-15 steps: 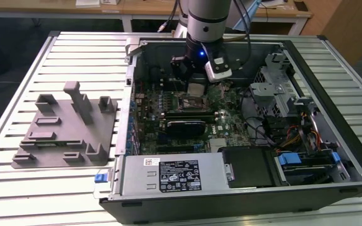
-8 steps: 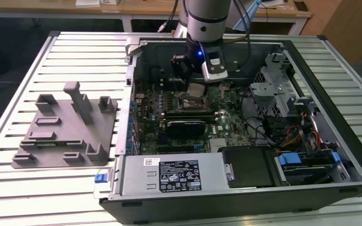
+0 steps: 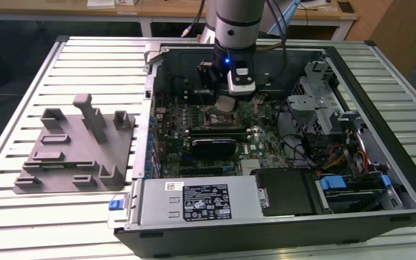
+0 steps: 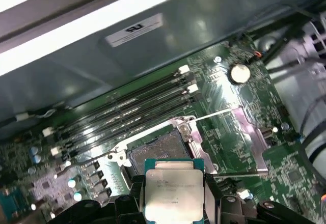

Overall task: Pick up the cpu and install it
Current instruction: 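Place the cpu into insertion slot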

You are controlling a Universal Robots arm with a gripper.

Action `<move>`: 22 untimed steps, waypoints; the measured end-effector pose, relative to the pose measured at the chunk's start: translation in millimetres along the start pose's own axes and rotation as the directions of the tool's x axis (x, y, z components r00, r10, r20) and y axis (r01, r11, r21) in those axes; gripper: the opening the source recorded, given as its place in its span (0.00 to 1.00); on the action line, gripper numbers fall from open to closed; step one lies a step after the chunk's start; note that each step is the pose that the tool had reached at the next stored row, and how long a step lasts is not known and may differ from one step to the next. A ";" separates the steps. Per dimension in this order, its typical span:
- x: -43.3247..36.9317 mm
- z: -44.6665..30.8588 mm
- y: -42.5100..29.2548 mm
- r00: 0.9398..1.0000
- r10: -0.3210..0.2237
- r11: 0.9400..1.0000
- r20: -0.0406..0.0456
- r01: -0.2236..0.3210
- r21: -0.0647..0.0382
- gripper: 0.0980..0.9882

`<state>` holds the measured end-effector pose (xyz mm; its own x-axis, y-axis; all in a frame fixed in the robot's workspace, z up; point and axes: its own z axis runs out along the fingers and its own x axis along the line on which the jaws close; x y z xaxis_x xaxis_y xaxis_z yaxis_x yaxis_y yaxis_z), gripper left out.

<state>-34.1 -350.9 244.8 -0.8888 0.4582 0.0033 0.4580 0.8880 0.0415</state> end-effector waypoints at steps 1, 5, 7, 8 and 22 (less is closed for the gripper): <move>0.0 0.1 0.0 1.000 0.017 1.000 0.001 -0.017 0.000 0.50; 0.0 0.3 0.0 0.996 0.085 0.996 0.004 -0.085 -0.001 0.50; 0.0 0.4 0.0 0.993 0.119 0.993 0.005 -0.119 -0.001 0.50; 0.0 0.4 0.0 0.991 0.136 0.991 0.006 -0.136 -0.001 0.50; 0.0 1.1 0.0 0.931 0.365 0.931 0.015 -0.365 -0.004 0.50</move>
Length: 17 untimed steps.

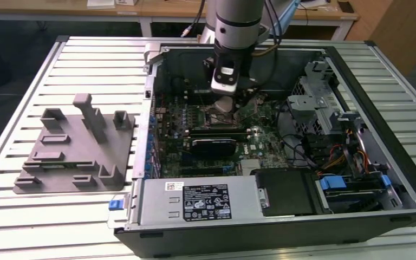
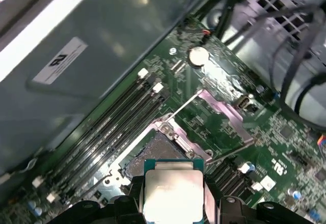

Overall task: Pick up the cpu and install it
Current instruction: 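Place the cpu into insertion slot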

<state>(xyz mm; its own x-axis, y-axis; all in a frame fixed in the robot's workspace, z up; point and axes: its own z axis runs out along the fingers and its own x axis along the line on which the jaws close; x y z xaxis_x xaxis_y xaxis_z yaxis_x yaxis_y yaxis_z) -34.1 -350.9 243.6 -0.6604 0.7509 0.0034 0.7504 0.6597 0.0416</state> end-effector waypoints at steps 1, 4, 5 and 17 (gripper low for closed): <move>0.0 0.1 0.0 1.000 0.017 1.000 0.001 -0.017 0.000 0.50; 0.0 0.3 0.0 0.997 0.072 0.997 0.003 -0.072 0.000 0.50; 0.0 0.4 0.0 0.996 0.090 0.996 0.004 -0.090 0.000 0.50; 0.0 1.1 0.0 0.954 0.300 0.954 0.012 -0.300 -0.003 0.50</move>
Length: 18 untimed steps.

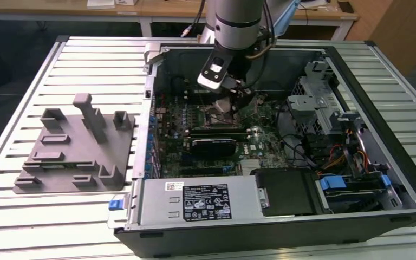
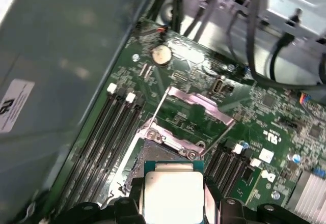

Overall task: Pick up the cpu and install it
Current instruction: 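Place the cpu into insertion slot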

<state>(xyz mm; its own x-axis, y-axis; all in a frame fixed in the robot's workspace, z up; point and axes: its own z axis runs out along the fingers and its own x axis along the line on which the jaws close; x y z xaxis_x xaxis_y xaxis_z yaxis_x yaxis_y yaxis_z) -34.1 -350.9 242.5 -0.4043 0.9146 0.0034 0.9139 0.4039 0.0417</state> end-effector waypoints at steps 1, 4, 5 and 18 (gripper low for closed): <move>0.0 0.0 0.0 1.000 0.019 1.000 0.001 -0.019 0.000 0.50; 0.0 0.2 0.0 0.997 0.072 0.997 0.003 -0.072 0.000 0.50; 0.0 0.3 0.0 0.996 0.090 0.996 0.004 -0.090 0.000 0.50; 0.0 2.3 -0.1 0.947 0.320 0.947 0.013 -0.320 -0.003 0.50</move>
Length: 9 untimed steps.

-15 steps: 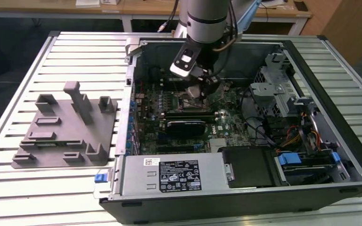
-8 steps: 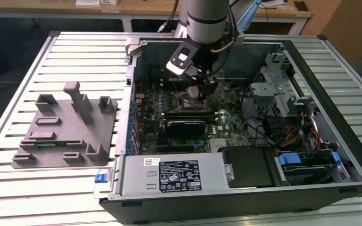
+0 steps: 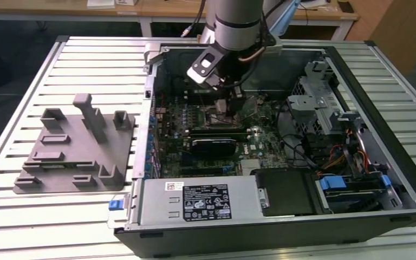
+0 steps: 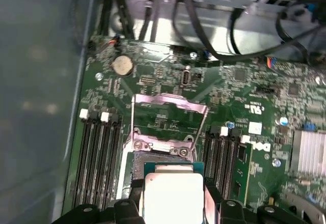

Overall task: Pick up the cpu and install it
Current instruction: 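Place the cpu into insertion slot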

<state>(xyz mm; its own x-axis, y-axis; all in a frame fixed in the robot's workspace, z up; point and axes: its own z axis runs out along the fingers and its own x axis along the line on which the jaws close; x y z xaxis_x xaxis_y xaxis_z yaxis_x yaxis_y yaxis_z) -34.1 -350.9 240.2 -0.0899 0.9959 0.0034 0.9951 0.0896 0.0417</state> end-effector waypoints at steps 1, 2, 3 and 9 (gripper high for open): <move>0.0 0.3 0.0 1.000 0.018 1.000 0.001 -0.018 0.000 0.50; 0.0 0.8 0.0 0.999 0.038 0.999 0.001 -0.038 0.000 0.50; 0.0 1.2 0.0 0.998 0.056 0.998 0.002 -0.056 0.000 0.50; 0.0 5.1 -0.2 0.995 0.100 0.995 0.004 -0.100 -0.001 0.50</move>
<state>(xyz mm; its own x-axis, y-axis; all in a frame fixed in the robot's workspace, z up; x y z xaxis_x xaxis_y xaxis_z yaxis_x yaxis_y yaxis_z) -34.1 -350.9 235.1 0.0103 0.9999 0.0038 0.9991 -0.0105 0.0416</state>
